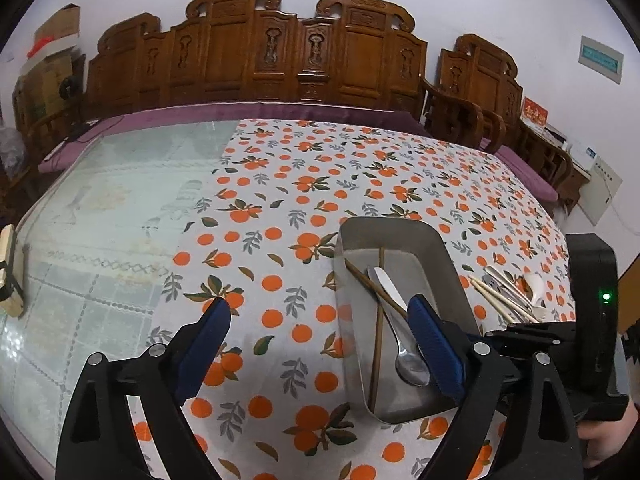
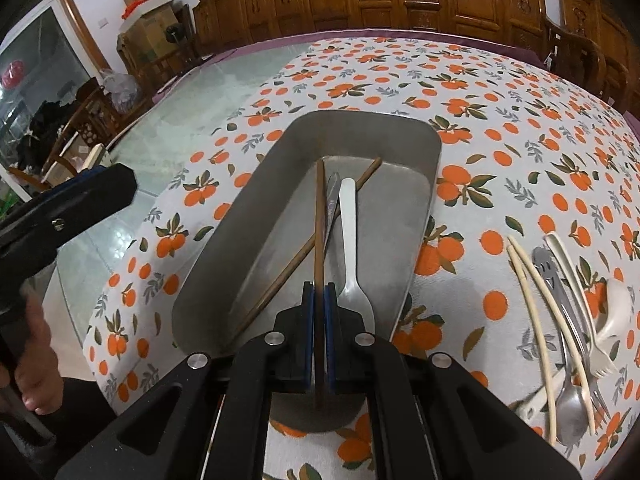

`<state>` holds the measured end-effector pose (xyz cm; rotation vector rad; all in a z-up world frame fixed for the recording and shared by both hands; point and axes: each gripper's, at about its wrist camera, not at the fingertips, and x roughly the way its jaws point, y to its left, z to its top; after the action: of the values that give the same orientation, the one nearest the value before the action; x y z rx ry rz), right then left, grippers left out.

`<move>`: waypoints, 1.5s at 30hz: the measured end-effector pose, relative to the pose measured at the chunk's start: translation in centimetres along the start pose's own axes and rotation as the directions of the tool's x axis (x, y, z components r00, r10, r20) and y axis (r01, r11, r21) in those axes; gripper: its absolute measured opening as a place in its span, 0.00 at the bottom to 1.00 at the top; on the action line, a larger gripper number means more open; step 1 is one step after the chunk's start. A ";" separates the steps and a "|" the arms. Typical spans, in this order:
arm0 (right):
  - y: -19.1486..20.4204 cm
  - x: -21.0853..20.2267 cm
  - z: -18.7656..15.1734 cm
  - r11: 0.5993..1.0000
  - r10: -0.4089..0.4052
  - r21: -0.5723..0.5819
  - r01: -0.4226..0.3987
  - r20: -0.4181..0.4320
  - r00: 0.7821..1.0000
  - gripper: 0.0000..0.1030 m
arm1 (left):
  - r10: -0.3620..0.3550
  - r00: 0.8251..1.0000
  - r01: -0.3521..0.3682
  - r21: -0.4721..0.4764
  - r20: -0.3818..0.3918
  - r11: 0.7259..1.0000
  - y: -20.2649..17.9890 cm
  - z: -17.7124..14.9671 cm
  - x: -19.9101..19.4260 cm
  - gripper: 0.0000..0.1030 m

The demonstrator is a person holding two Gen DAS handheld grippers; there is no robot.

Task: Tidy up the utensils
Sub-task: 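Lower the held wooden chopstick into the tray and open the right tool, then grasp a wooden chopstick from the pile with the right tool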

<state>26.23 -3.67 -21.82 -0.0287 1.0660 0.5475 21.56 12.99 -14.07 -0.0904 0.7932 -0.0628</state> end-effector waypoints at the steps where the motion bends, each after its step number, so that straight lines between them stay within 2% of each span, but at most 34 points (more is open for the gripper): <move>1: 0.0 0.2 0.0 1.000 0.000 0.002 0.000 -0.003 1.000 0.06 | 0.000 1.000 0.000 0.000 -0.002 1.000 0.0 0.0 0.0 0.84; 12: 0.5 0.0 -0.1 0.999 0.039 -0.037 -0.038 0.023 0.999 0.09 | 0.014 1.000 -0.013 0.011 -0.007 1.000 -0.2 -0.1 0.3 0.84; 17: -1.0 -3.0 -0.7 0.998 0.016 -0.069 -0.011 0.075 0.997 0.09 | 0.005 1.000 -0.005 0.012 -0.006 1.000 -0.6 -0.2 0.1 0.84; 22: -4.6 -7.2 -2.5 0.998 -0.025 -0.058 0.033 0.134 0.991 0.09 | -0.012 1.000 0.012 0.037 -0.007 0.999 -2.4 -0.4 0.1 0.84; 24: -6.2 -8.2 -3.4 0.996 -0.054 -0.058 0.062 0.146 0.988 0.20 | -0.028 1.000 0.028 0.046 -0.007 0.999 -3.4 -0.6 0.1 0.84; 25: -7.0 -8.7 -3.8 0.996 -0.066 -0.055 0.075 0.149 0.987 0.22 | -0.037 0.999 0.038 0.058 -0.007 0.998 -4.2 -0.7 0.1 0.84; 30: -11.5 -9.9 -6.0 0.991 -0.121 -0.031 0.127 0.137 0.983 0.22 | -0.063 0.998 0.063 0.101 -0.001 0.993 -7.2 -1.2 0.1 0.84; 34: -13.1 -9.2 -7.2 0.991 -0.123 -0.040 0.128 0.110 0.986 0.22 | -0.092 0.996 0.091 0.128 0.003 0.988 -9.6 -1.6 0.1 0.84; 42: -13.0 -7.3 -8.6 0.991 -0.102 -0.075 0.106 0.065 0.993 0.22 | -0.130 0.992 0.127 0.174 0.003 0.976 -13.2 -2.8 0.2 0.84; 45: -12.8 -6.8 -8.9 0.987 -0.117 -0.100 0.122 0.055 0.992 0.22 | -0.134 0.991 0.132 0.183 -0.001 0.974 -13.8 -3.1 0.3 0.84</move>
<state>22.05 -20.10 -23.59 -0.1682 0.9803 0.4916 19.27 -0.91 -14.97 0.0300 0.7662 -0.2616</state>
